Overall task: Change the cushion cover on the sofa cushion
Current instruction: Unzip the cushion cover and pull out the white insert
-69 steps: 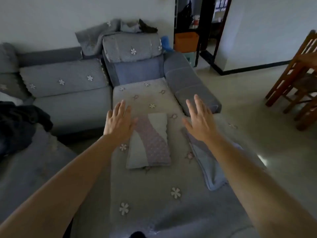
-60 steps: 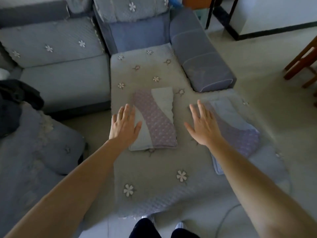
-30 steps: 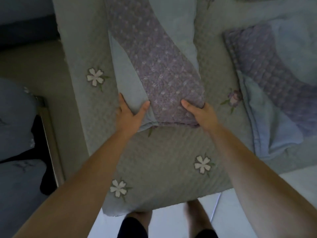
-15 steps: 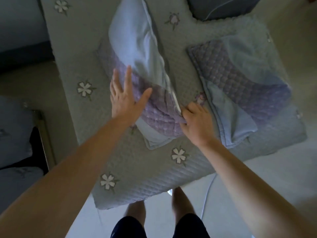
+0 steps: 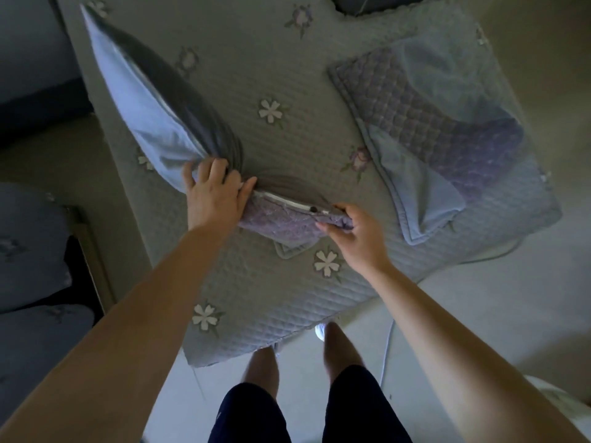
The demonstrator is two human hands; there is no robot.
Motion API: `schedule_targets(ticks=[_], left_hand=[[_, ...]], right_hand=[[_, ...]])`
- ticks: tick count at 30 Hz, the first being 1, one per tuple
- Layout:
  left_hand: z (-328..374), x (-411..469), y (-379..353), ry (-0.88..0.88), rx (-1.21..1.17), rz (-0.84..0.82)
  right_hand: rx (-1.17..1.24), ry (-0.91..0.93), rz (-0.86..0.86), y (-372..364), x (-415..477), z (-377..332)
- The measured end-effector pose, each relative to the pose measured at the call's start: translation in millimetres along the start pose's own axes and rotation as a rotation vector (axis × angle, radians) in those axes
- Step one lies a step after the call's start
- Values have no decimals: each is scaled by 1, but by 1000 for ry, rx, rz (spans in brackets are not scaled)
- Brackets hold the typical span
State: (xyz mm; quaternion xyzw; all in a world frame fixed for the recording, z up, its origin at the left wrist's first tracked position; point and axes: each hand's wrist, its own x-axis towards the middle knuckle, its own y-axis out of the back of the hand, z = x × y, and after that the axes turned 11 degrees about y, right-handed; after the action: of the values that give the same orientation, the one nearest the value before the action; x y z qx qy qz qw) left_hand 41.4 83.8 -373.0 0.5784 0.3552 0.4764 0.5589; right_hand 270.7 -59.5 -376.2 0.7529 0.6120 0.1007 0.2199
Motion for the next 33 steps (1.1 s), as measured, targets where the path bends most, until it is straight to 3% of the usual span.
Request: schedule_targets(ticks=[5, 10, 12, 15, 16, 17, 20, 22, 25, 29, 33], left_hand=[[-12, 10, 47, 35, -6, 124], [1, 0, 77, 185, -207, 264], [4, -18, 59, 245, -150, 57], [9, -54, 23, 440, -20, -432], [12, -62, 18, 480, -43, -453], [15, -67, 17, 470, -98, -375], [32, -67, 27, 261, -337, -132], [48, -61, 33, 101, -522, -168], [68, -56, 32, -15, -562, -286], [76, -48, 25, 75, -594, -328], [81, -44, 24, 203, -683, -411]], right_hand=[[-15, 43, -23, 11, 9, -25], [-194, 250, 113, 35, 18, -57], [-258, 186, -16, 37, 19, -48], [-389, 119, -352, 27, 6, -24], [-375, 120, -354, 24, 1, -19], [-340, 106, -303, 21, -4, -19], [-157, 27, -140, 17, -6, -19], [-117, 26, -127, 16, -4, -18], [-75, 40, -149, 18, -1, -15], [-52, 79, -175, 24, 0, -13], [134, -49, -139, 24, -3, -9]])
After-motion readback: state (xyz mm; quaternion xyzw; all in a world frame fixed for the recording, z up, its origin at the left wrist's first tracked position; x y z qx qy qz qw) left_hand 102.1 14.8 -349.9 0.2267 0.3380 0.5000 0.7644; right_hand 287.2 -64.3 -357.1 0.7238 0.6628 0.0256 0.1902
